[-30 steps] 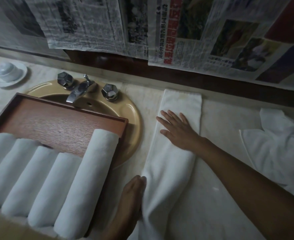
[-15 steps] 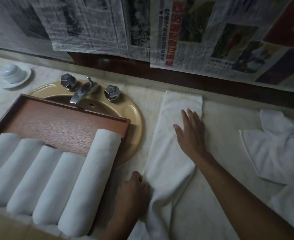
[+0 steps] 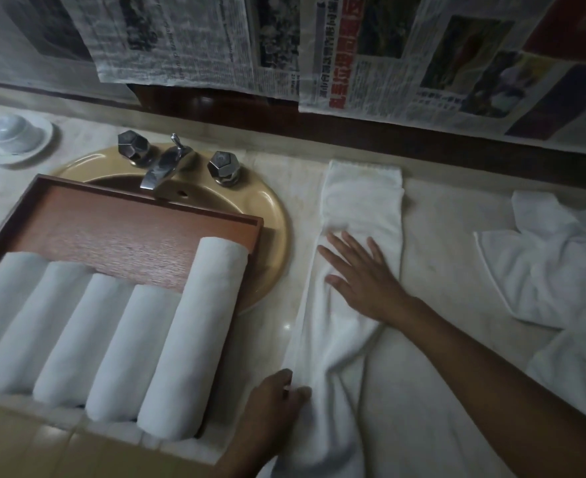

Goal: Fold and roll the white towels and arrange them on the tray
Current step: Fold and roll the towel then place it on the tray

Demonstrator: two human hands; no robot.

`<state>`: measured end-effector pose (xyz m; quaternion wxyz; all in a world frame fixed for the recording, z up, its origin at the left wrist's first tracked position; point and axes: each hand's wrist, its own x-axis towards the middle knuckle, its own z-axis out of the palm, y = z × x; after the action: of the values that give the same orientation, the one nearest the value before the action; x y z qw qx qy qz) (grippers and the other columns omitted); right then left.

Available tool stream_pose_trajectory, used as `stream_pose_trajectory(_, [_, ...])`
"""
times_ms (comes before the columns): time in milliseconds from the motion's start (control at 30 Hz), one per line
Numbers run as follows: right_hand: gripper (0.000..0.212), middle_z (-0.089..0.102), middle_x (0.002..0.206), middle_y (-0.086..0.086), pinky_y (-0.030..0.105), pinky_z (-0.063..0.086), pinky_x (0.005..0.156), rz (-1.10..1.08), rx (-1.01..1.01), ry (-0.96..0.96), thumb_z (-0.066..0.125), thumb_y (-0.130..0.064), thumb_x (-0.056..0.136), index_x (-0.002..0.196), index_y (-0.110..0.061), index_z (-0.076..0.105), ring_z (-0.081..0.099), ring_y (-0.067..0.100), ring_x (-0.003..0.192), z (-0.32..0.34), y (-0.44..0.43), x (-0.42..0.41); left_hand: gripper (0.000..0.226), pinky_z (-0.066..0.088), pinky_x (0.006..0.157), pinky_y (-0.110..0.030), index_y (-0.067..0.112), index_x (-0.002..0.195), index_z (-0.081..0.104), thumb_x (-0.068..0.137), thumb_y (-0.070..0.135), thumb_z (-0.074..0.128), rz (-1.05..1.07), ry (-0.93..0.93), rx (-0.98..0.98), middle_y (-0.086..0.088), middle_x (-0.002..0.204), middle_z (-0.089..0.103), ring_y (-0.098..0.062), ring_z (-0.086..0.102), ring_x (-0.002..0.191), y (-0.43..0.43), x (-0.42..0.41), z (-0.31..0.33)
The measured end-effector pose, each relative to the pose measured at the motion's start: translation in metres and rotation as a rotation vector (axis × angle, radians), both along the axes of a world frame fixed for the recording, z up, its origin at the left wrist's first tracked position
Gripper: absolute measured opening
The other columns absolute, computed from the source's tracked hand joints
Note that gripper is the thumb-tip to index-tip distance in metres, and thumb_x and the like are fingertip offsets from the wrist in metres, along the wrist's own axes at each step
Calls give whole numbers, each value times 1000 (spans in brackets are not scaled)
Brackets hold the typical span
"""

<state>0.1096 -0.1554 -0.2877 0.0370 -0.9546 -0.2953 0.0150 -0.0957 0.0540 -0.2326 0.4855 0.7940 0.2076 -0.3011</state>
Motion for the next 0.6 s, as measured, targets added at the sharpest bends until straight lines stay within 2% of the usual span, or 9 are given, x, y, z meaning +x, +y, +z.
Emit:
stream_pose_trajectory(67, [61, 20, 171, -5, 57, 18, 123, 2, -17, 10, 27, -57, 105, 161, -33, 29, 18, 18, 157, 0, -1, 1, 33, 42, 65, -34, 14, 73, 50, 90, 32, 73, -14, -120, 156, 4, 60, 57, 0, 52, 56, 0, -1, -3])
stream_pose_trajectory(167, [61, 18, 171, -5, 57, 19, 123, -8, -40, 18, 26, -57, 106, 162, -33, 26, 17, 19, 158, 2, 1, 0, 22, 46, 70, -36, 16, 89, 55, 92, 32, 70, 13, -162, 167, -2, 74, 69, -20, 67, 78, -2, -2, -2])
stream_pose_trajectory(267, [62, 19, 171, -2, 60, 20, 122, -49, -62, 63, 24, -57, 104, 162, -33, 26, 16, 23, 158, 7, 6, -2, 21, 48, 70, -40, 18, 90, 51, 92, 31, 68, 37, -176, 167, -5, 74, 68, -29, 68, 81, -1, -4, -6])
stream_pose_trajectory(400, [64, 15, 171, 7, 63, 13, 123, -150, 8, 119, 33, -52, 100, 160, -31, 31, 9, 31, 158, 21, 23, -29, 21, 47, 71, -37, 19, 92, 52, 92, 34, 67, -16, -184, 190, 0, 79, 66, -28, 66, 86, 2, -2, -10])
stream_pose_trajectory(500, [74, -3, 173, -4, 58, 3, 124, -133, -24, 237, 13, -65, 95, 163, -38, 17, -6, 23, 159, 20, 26, -64, 20, 43, 67, -33, 20, 91, 52, 93, 35, 66, -35, -199, 195, 2, 79, 65, -22, 64, 81, 3, -4, -5])
stream_pose_trajectory(533, [76, -8, 173, -7, 57, 2, 124, -129, -49, 243, 9, -68, 93, 163, -40, 11, -10, 21, 159, 17, 24, -70, 20, 41, 61, -27, 21, 88, 52, 93, 34, 66, -34, -215, 186, 3, 77, 63, -16, 62, 75, 3, -5, -2])
stream_pose_trajectory(600, [75, -9, 172, -9, 55, 1, 125, -133, -60, 218, 8, -70, 95, 164, -40, 7, -12, 18, 158, 14, 19, -73, 21, 39, 57, -18, 21, 83, 51, 91, 29, 69, -35, -237, 150, 3, 73, 60, -6, 54, 66, 1, -10, 4])
